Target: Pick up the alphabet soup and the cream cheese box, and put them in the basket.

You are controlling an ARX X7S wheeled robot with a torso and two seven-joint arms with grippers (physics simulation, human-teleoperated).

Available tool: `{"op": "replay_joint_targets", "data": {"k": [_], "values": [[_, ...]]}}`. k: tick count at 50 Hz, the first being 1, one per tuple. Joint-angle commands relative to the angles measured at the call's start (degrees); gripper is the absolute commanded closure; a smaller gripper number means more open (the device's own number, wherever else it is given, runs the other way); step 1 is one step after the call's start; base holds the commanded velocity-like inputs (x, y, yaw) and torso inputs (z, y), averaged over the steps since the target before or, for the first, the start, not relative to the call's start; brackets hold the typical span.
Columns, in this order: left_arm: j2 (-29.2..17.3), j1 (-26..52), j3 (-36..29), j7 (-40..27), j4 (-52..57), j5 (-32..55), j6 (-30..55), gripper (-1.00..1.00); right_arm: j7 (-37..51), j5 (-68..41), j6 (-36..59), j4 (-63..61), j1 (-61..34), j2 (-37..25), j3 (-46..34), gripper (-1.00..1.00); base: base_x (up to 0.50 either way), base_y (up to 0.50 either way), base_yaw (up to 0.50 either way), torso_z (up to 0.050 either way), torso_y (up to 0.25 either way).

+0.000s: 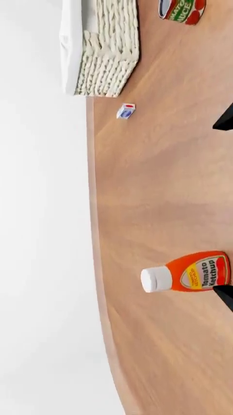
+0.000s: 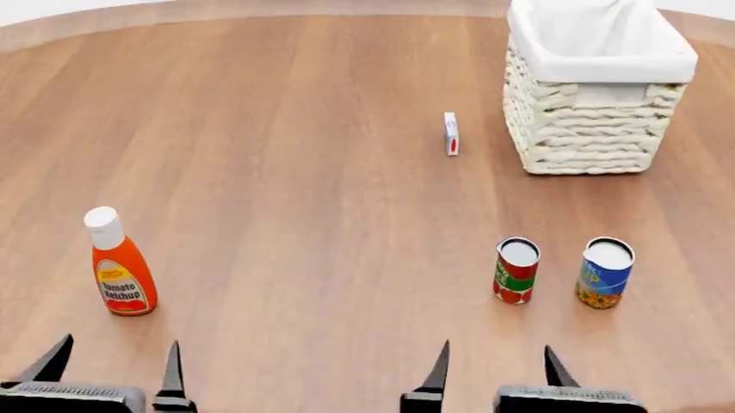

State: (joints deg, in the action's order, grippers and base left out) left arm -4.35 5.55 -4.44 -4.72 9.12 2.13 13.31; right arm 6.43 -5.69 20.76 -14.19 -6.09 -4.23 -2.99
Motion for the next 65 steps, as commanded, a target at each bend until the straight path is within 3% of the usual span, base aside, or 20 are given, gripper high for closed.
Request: {"op": "replay_joint_targets", "data": {"k": [1, 6, 9, 65], "values": [[0.06, 20.43, 1.45, -0.22, 26.32, 4.58, 38.15, -1.0, 1.83, -8.15, 44.87, -24.09, -23.89, -5.41, 0.04, -1.0, 0.0, 0.0, 0.0, 0.0, 0.0], [0.67, 32.53, 3.08, -1.11, 26.55, 6.45, 47.17, -1.0, 0.6, -11.22, 56.98, -24.84, -36.2, -5.57, 3.18, -1.0, 0.0, 0.0, 0.0, 0.0, 0.0], [0.48, 34.49, 2.95, -1.46, 25.84, 6.67, 47.69, -1.0, 0.18, -12.02, 59.58, -24.56, -39.75, -5.67, 3.78, -1.0, 0.45, 0.0, 0.0, 0.0, 0.0], [-1.94, 35.35, 2.25, -4.61, 25.48, 10.64, 46.18, -1.0, 1.73, -14.41, 61.6, -23.26, -42.42, -6.73, 1.75, -1.0, 0.5, 0.0, 0.0, 0.0, 0.0]]}}
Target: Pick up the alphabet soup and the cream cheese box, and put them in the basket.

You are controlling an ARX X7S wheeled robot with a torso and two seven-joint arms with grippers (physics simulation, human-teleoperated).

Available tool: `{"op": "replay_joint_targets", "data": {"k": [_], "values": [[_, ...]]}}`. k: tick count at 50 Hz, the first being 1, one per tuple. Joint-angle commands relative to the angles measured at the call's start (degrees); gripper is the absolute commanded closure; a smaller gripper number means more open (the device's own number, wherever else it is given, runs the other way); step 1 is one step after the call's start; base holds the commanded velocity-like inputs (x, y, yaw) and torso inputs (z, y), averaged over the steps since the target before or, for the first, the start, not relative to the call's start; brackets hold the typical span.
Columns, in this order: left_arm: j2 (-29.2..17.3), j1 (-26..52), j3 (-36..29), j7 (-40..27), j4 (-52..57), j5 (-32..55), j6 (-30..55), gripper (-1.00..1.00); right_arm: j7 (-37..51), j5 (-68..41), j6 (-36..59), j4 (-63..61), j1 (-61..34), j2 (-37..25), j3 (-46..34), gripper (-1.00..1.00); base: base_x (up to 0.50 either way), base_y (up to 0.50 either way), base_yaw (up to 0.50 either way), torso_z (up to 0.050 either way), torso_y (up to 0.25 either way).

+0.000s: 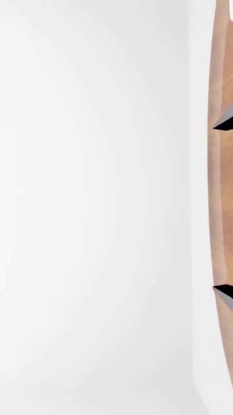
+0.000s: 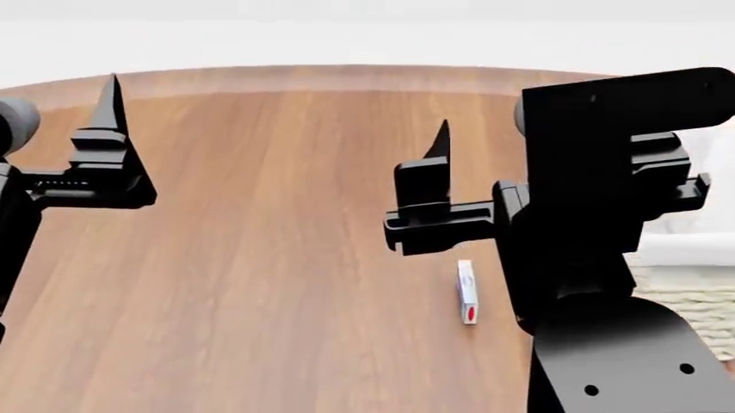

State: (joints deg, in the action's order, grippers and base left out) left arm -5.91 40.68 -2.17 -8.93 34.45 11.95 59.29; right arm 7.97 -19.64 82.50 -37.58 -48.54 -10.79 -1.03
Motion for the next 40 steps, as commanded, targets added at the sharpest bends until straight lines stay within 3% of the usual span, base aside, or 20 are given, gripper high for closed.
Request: {"op": "replay_joint_targets", "data": {"k": [1, 17, 25, 29, 30, 35, 40], "values": [[-0.44, 0.21, -0.13, -0.48, 0.04, 0.79, 0.04, -1.0, 0.24, -0.48, -0.18, 0.11, 0.1, -0.2, -0.26, -1.0, 0.5, 0.0, 0.0, 0.0, 0.0], [-1.05, -0.2, -0.8, -1.22, -0.38, 1.32, -0.93, -1.0, 0.71, -1.13, 0.03, 0.51, 0.13, -0.32, -0.8, -1.0, 0.5, 0.0, 0.0, 0.0, 0.001], [-1.37, 0.08, -0.7, -1.53, -0.18, 1.83, -0.64, -1.0, 1.44, -1.34, 1.69, 1.59, -0.91, 0.21, 0.4, -1.0, 0.0, 0.0, 0.0, 0.0, 0.001], [-1.54, 0.22, -0.77, -1.73, -0.32, 1.93, -0.76, -1.0, 1.35, -3.36, 7.21, 2.82, -2.81, 1.65, 2.82, -1.0, 0.0, 0.0, 0.0, 0.0, 0.0], [-1.59, 0.28, -0.79, -1.75, -0.34, 1.97, -0.76, -1.0, 3.69, -7.51, 7.46, 4.33, -3.07, 1.21, 3.85, -1.0, 0.0, 0.0, 0.0, 0.0, 0.0], [-1.99, 0.5, -0.74, -1.73, -1.0, 2.13, -1.16, -1.0, 35.75, -49.32, 7.38, 13.54, -5.04, -5.81, 8.65, -1.0, 0.0, 0.0, 0.0, 0.0, 0.0], [-2.22, 0.51, -0.57, -1.61, -1.23, 2.64, -0.93, -1.0, 57.14, -77.21, 6.47, 21.71, -5.17, -9.17, 5.94, -1.0, 0.0, 0.0, 0.0, 0.0, 0.0]]}}
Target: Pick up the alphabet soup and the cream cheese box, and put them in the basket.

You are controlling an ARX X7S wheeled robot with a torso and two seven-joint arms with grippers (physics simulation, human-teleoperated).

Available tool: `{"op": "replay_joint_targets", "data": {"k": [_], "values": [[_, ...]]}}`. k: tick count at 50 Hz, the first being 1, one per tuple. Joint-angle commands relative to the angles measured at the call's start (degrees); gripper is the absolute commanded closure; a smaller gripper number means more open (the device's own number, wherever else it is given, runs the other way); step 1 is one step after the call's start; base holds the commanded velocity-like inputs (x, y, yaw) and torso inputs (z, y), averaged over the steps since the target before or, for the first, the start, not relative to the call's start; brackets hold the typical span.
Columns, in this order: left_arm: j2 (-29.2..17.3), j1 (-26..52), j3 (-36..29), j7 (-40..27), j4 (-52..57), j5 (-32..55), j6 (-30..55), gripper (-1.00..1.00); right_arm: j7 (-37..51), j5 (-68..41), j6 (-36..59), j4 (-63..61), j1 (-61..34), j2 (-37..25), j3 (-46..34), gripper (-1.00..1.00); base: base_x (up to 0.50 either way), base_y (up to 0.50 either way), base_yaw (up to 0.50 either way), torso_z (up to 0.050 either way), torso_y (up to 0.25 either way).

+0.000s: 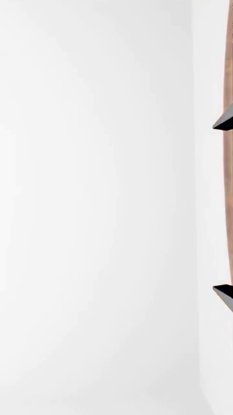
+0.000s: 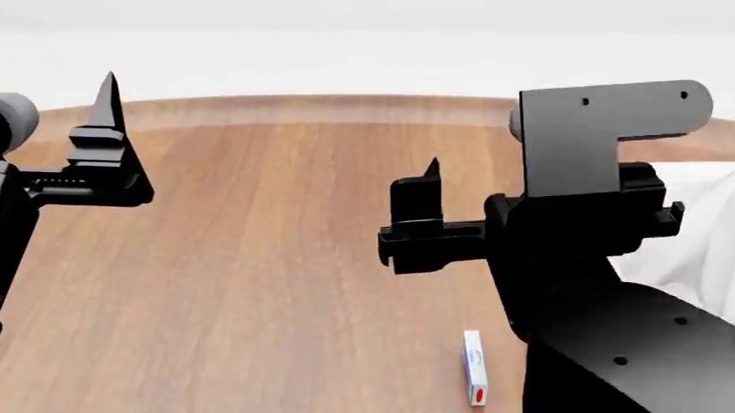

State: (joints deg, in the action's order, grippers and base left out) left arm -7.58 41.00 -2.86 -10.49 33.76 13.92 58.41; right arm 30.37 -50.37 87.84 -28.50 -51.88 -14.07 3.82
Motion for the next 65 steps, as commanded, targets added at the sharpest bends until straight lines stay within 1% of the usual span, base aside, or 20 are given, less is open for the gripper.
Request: {"op": "replay_joint_targets", "data": {"k": [1, 2, 5, 7, 9, 12, 13, 15, 18, 23, 25, 27, 28, 33, 38, 49, 50, 52, 56, 65], "values": [[-0.58, 0.2, 0.11, -0.08, -0.54, 0.72, -0.06, -1.0, 37.95, -50.28, 0.06, 13.45, -1.59, -6.52, 0.13, -1.0, 0.0, 0.0, 0.0, 0.0, 0.0], [-0.64, 0.26, 0.11, -0.11, -0.63, 0.73, -0.12, -1.0, 42.43, -55.36, -1.59, 14.4, -1.25, -7.86, -1.58, -1.0, 0.0, 0.0, 0.0, 0.0, 0.0], [-0.76, 0.24, 0.17, -0.17, -0.8, 0.85, -0.33, -1.0, 48.1, -64.03, -4.92, 15.4, 0.75, -10.01, -5.25, -1.0, 0.0, 0.0, 0.0, 0.0, 0.0], [-0.84, 0.2, 0.17, -0.2, -0.96, 0.91, -0.49, -1.0, 49.08, -67.77, -6.47, 15.61, 2.42, -10.45, -6.74, -1.0, 0.0, 0.0, 0.0, 0.0, 0.0], [-0.88, 0.32, 0.28, -0.23, -1.29, 1.01, -0.62, -1.0, 49.81, -69.46, -7.41, 14.95, 4.8, -10.81, -7.57, -1.0, 0.0, 0.0, 0.0, 0.0, 0.0], [-0.97, 0.33, 0.26, -0.31, -1.23, 1.16, -0.61, -1.0, 48.19, -68.81, -6.95, 13.51, 7.81, -10.61, -6.64, -1.0, 0.0, 0.0, 0.0, 0.0, 0.0], [-1.02, 0.28, 0.3, -0.32, -1.12, 1.23, -0.61, -1.0, 49.41, -71.84, -8.56, 14.46, 9.37, -11.42, -8.18, -1.0, 0.0, 0.0, 0.0, 0.0, 0.0], [-1.12, 0.21, 0.25, -0.38, -1.18, 1.27, -0.74, -1.0, 49.89, -73.67, -9.2, 14.98, 9.8, -12.14, -9.57, -1.0, 0.0, 0.0, 0.0, 0.0, 0.0], [-1.27, 0.23, 0.26, -0.48, -1.62, 1.27, -1.0, -1.0, 48.66, -77.24, -10.45, 16.09, 11.89, -12.38, -10.48, -1.0, 0.0, 0.0, 0.0, 0.0, 0.0], [-1.4, 0.26, 0.0, -0.71, -1.67, 1.37, -1.06, -1.0, 45.87, -73.29, -6.66, 15.34, 13.3, -13.34, -9.44, -1.0, 0.0, 0.0, 0.0, 0.0, 0.0], [-1.42, 0.28, -0.04, -0.76, -1.76, 1.47, -1.13, -1.0, 45.48, -74.47, -8.37, 15.94, 15.54, -13.85, -8.32, -1.0, 0.0, 0.0, 0.0, 0.0, 0.0], [-1.48, 0.22, -0.11, -0.81, -2.02, 1.46, -1.41, -1.0, 44.08, -74.77, -5.69, 15.21, 16.03, -14.87, -9.42, -1.0, 0.0, 0.0, 0.0, 0.0, 0.0], [-1.56, 0.13, -0.13, -0.78, -2.32, 1.42, -1.75, -1.0, 46.24, -77.52, -8.27, 15.2, 17.36, -16.36, -10.86, -1.0, 0.0, 0.0, 0.0, 0.0, 0.0], [-1.79, 0.28, -0.13, -0.92, -2.93, 1.47, -2.07, -1.0, 49.42, -82.75, -11.65, 14.43, 18.79, -20.0, -14.38, -1.0, 0.0, 0.0, 0.0, 0.0, 0.0], [-1.94, 0.31, -0.11, -1.06, -3.32, 1.61, -2.32, -1.0, 50.24, -83.26, -12.85, 13.52, 19.36, -21.48, -14.98, -1.0, 0.0, 0.0, 0.0, 0.0, 0.0], [-2.3, 0.0, -0.7, -1.27, -4.19, 1.68, -3.27, -1.0, 52.73, -81.64, -21.28, 9.64, 24.74, -24.31, -7.5, -1.0, 0.0, 0.0, 0.0, 0.0, 0.0], [-2.34, -0.02, -0.72, -1.26, -4.26, 1.73, -3.37, -1.0, 52.89, -81.81, -22.45, 8.66, 26.36, -24.97, -5.63, -1.0, 0.0, 0.0, 0.0, 0.0, 0.0], [-2.39, -0.04, -0.68, -1.29, -4.29, 1.83, -3.4, -1.0, 52.52, -81.74, -22.89, 8.09, 27.38, -25.34, -4.65, -1.0, 0.0, 0.0, 0.0, 0.0, 0.0], [-2.68, -0.02, -0.73, -1.31, -5.05, 1.75, -3.97, -1.0, 51.75, -81.06, -25.27, 5.82, 32.42, -26.03, 0.94, -1.0, 0.0, 0.0, 0.0, 0.0, 0.0], [-3.03, -0.03, -0.55, -1.42, -5.79, 2.0, -4.62, -1.0, 50.04, -78.11, -27.11, 4.26, 40.15, -26.84, 9.21, -1.0, 0.0, 0.0, 0.0, 0.0, 0.0]]}}
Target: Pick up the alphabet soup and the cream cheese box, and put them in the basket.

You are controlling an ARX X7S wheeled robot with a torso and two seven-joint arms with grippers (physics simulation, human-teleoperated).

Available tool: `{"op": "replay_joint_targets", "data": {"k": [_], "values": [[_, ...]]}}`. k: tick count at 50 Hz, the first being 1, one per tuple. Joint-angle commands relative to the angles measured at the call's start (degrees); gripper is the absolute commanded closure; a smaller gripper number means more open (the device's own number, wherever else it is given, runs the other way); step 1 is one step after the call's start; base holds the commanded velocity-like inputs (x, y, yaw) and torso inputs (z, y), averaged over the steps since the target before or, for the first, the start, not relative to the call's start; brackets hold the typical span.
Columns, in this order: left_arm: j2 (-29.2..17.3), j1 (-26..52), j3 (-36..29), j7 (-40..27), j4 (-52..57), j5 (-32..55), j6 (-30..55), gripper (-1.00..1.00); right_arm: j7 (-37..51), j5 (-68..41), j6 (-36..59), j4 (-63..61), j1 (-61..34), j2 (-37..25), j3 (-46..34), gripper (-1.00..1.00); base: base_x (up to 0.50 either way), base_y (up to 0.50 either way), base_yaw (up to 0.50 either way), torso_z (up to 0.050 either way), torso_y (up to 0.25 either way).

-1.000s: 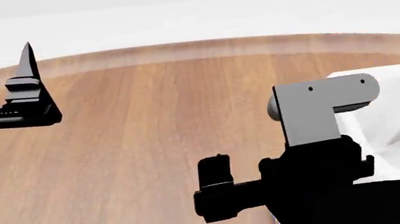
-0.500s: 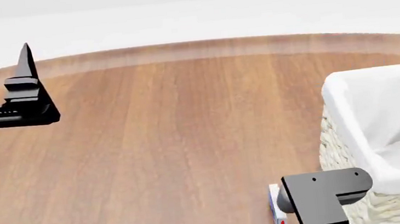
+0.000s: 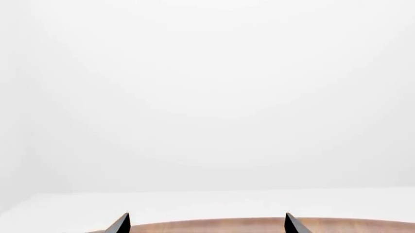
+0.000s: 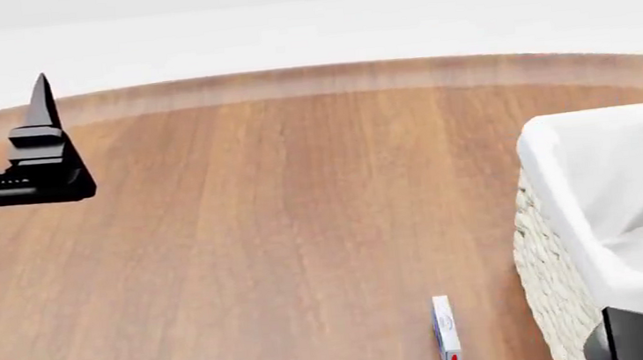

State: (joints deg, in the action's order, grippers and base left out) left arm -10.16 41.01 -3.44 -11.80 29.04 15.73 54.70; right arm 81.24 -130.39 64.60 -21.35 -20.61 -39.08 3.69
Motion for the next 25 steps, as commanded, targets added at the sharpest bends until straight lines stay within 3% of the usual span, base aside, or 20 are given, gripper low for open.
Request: {"op": "replay_joint_targets", "data": {"k": [1, 11, 25], "values": [[-0.51, -0.07, 0.07, -0.11, -1.22, 0.19, -1.06, -1.0, -0.86, 2.06, -4.52, -3.28, 10.22, -2.14, 11.56, -1.0, 0.0, 0.0, 0.0, 0.0, 0.0], [-0.76, -0.48, -0.12, -0.27, -1.79, 0.41, -1.75, -1.0, -3.27, 4.04, -5.37, -5.01, 19.05, -2.32, 23.68, -1.0, 0.0, 0.0, 0.0, 0.0, 0.0], [-1.1, -0.72, -0.3, -0.58, -2.29, 0.74, -2.38, -1.0, -6.37, 5.46, -4.47, -6.09, 28.11, -0.09, 34.56, -1.0, 0.0, 0.0, 0.0, 0.0, 0.0]]}}
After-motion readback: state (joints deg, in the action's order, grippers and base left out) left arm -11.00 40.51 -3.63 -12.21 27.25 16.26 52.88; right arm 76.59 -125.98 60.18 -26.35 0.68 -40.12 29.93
